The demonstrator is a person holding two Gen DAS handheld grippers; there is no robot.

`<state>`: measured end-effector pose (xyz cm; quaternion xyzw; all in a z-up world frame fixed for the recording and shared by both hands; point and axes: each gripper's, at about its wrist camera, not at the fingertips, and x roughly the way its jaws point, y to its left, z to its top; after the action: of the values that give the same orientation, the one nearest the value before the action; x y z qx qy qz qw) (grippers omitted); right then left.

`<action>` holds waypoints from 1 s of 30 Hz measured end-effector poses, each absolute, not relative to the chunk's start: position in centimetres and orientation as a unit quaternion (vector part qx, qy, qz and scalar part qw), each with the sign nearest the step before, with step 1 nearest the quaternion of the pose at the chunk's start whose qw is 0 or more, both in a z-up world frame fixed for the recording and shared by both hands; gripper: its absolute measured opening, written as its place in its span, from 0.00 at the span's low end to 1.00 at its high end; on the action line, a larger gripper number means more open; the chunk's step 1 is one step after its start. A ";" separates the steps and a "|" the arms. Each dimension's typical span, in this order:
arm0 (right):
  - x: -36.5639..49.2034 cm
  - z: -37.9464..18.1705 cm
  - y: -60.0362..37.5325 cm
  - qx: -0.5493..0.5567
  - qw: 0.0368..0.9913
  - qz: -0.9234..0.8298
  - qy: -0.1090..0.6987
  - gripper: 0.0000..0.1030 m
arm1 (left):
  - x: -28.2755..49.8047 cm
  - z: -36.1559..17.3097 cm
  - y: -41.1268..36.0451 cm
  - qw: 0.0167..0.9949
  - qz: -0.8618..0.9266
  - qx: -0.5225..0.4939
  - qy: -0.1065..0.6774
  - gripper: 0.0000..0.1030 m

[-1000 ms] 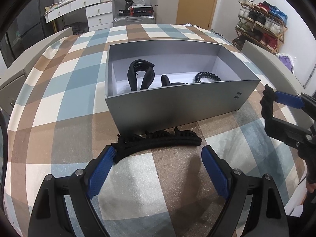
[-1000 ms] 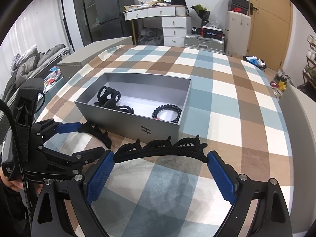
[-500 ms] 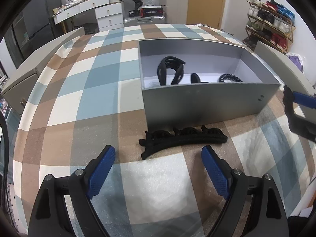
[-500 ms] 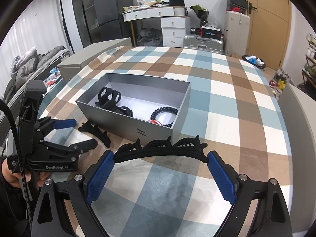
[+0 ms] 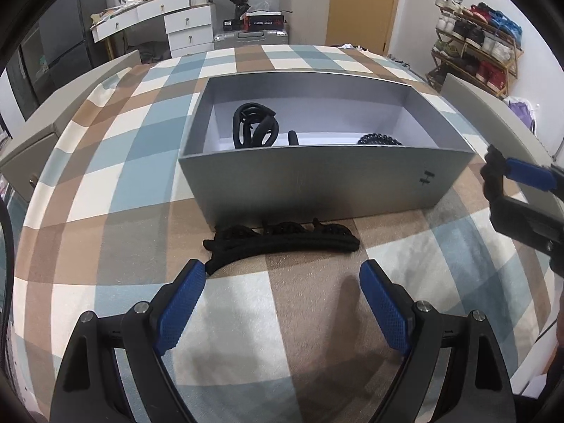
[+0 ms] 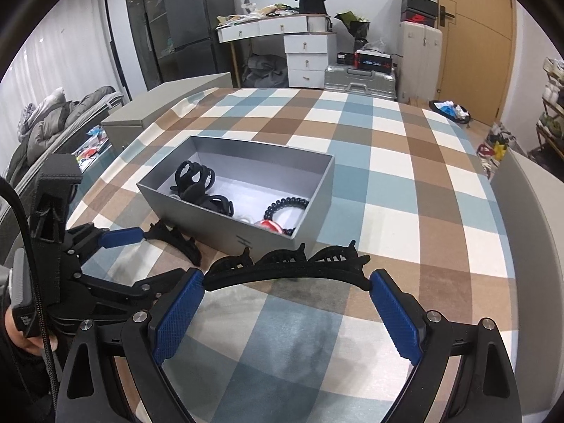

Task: Organize jewelry
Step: 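Hold the black clip strip with the right tool while the left tool approaches a black claw clip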

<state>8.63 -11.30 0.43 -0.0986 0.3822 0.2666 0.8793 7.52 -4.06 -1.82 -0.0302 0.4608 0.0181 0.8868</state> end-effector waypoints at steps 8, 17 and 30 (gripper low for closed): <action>8.5 0.4 -11.1 -0.102 0.879 0.266 0.382 0.92 | 7.7 -2.0 -2.9 0.887 0.039 -0.022 0.460 0.84; 8.4 0.4 -11.1 -0.103 0.878 0.267 0.384 0.92 | 7.1 -1.1 -0.5 0.903 -0.010 -0.040 0.428 0.84; 8.6 0.3 -11.0 -0.106 0.877 0.267 0.385 0.92 | 5.5 -0.5 -2.7 0.882 -0.176 -0.036 0.437 0.83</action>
<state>8.55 -11.05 0.30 -0.1058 0.3851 0.2674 0.8769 5.51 -2.74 -0.49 -0.0359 0.4367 -0.1758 0.8815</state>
